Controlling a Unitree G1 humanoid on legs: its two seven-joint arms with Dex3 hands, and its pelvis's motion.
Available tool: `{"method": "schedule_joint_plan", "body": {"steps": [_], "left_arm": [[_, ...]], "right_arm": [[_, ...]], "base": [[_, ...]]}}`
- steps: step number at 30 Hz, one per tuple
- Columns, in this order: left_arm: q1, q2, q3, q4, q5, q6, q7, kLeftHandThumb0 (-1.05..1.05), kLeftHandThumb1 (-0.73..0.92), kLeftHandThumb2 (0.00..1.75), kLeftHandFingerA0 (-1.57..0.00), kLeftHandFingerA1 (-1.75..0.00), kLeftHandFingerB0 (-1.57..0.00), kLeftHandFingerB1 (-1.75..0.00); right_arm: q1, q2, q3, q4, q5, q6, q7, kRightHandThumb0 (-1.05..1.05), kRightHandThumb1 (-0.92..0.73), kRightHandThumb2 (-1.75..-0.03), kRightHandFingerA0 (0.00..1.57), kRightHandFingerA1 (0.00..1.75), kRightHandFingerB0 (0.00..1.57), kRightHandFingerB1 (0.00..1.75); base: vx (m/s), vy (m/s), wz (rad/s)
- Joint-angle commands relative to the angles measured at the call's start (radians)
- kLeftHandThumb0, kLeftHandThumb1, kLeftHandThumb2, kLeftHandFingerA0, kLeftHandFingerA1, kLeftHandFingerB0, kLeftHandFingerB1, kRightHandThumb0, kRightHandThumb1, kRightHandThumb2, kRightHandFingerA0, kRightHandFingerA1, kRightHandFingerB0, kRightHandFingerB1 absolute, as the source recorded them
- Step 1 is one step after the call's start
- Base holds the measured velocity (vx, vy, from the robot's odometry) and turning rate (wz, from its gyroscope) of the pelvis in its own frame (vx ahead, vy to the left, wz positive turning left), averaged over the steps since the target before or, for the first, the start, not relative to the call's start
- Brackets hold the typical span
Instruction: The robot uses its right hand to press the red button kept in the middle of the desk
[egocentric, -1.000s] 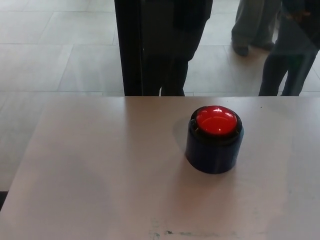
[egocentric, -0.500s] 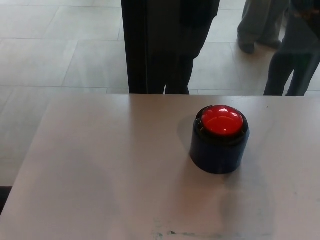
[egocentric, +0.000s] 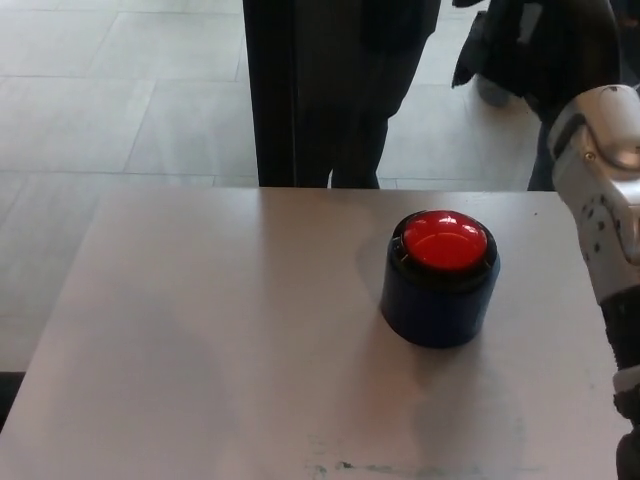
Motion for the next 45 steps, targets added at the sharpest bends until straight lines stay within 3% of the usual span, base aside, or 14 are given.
{"method": "schedule_joint_plan", "body": {"steps": [1,10,14,17,24,26,37,39,45], "left_arm": [[0.019,0.007,-0.008,-0.038,-0.008,0.003,0.012,-0.79,0.70,0.64,-0.21,-0.35,-0.18,-0.29],[0.005,0.010,-0.012,-0.028,-0.009,0.008,0.018,-0.75,0.73,0.62,-0.24,-0.33,-0.22,-0.30],[0.010,0.005,-0.013,-0.038,-0.016,0.012,0.011,-0.76,0.72,0.63,-0.21,-0.33,-0.19,-0.29],[0.006,0.007,-0.016,-0.027,-0.013,0.004,0.013,-0.75,0.74,0.63,-0.22,-0.33,-0.21,-0.29],[-0.002,0.012,-0.028,-0.032,-0.009,-0.002,0.006,-0.76,0.72,0.62,-0.21,-0.32,-0.19,-0.29],[-0.008,0.011,-0.024,-0.004,-0.011,-0.014,0.016,-0.75,0.71,0.63,-0.23,-0.34,-0.21,-0.29],[-0.003,0.011,-0.028,-0.035,-0.016,-0.002,0.005,-0.77,0.69,0.62,-0.22,-0.33,-0.20,-0.29],[-0.005,0.015,-0.031,-0.029,-0.011,-0.009,0.003,-0.76,0.71,0.62,-0.22,-0.33,-0.20,-0.29],[-0.005,0.018,-0.031,-0.031,-0.012,-0.014,-0.002,-0.77,0.71,0.63,-0.21,-0.33,-0.19,-0.29]], "right_arm": [[-0.045,0.002,0.002,0.090,-0.044,-0.059,0.021,-0.26,-0.41,-1.38,1.05,1.75,0.77,1.71],[0.013,0.040,-0.004,0.132,-0.067,-0.095,-0.009,-0.24,-0.44,-1.33,1.00,1.75,0.73,1.68],[0.079,0.061,-0.010,0.162,-0.076,-0.116,-0.020,-0.29,-0.50,-1.16,0.99,1.75,0.80,1.56],[0.098,0.068,-0.012,0.184,-0.089,-0.145,-0.026,-0.27,-0.51,-1.19,1.01,1.75,0.82,1.57],[0.142,0.104,-0.024,0.174,-0.099,-0.093,-0.075,-0.30,-0.61,-1.02,0.95,1.75,0.77,1.56],[0.169,0.110,-0.012,0.185,-0.123,-0.109,-0.090,-0.26,-0.57,-1.10,0.97,1.75,0.79,1.55],[0.179,0.101,-0.009,0.216,-0.148,-0.128,-0.089,-0.27,-0.54,-1.14,0.98,1.75,0.81,1.57],[0.178,0.104,-0.002,0.243,-0.160,-0.147,-0.090,-0.27,-0.43,-1.27,1.02,1.75,0.85,1.58],[0.199,0.086,0.029,0.282,-0.201,-0.175,-0.087,-0.27,-0.41,-1.29,1.05,1.75,0.82,1.65]], "base": [[0.00,0.000,0.00],[0.00,0.000,0.00],[0.00,0.000,0.00],[0.00,0.000,0.00],[0.00,0.000,0.00],[0.00,0.000,0.00],[0.00,0.000,0.00],[0.00,0.000,0.00],[0.00,0.000,0.00]]}}
